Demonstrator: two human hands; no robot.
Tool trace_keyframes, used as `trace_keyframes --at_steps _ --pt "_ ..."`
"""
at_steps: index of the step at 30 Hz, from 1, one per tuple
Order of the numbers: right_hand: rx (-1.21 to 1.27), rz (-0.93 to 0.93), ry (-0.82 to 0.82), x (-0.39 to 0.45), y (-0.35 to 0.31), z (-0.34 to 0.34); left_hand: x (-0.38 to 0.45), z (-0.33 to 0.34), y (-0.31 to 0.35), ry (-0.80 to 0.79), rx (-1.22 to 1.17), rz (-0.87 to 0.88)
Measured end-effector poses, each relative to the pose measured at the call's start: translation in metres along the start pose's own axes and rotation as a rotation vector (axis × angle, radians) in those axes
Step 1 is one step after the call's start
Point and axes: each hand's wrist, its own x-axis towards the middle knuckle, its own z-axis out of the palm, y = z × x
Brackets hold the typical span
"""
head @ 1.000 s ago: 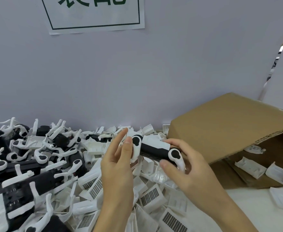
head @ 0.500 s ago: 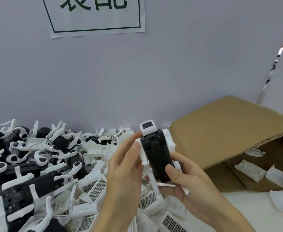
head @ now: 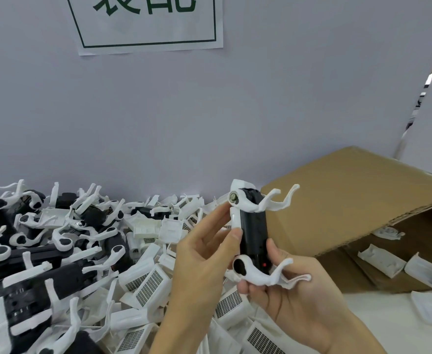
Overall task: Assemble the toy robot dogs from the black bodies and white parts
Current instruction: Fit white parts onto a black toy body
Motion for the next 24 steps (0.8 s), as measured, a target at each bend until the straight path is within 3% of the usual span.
trace_keyframes --at_steps 4,8,15,20,24 --pt "-0.015 -0.007 0.025 0.000 0.001 0.003 0.002 -0.003 -0.003 0.033 -0.003 -0.032" --pt "-0.216 -0.093 0.086 0.002 0.003 0.006 0.003 -0.005 -0.007 0.108 0.001 -0.113" --pt "-0.820 -0.483 0.477 0.011 0.021 0.023 0.002 -0.005 -0.009 0.238 -0.099 -0.270" --pt "-1.228 -0.737 0.551 0.012 0.024 0.018 0.001 -0.006 -0.004 0.162 -0.189 -0.369" --pt "-1.442 -0.919 0.509 0.015 0.031 0.017 0.001 0.001 -0.004 0.208 -0.219 -0.339"
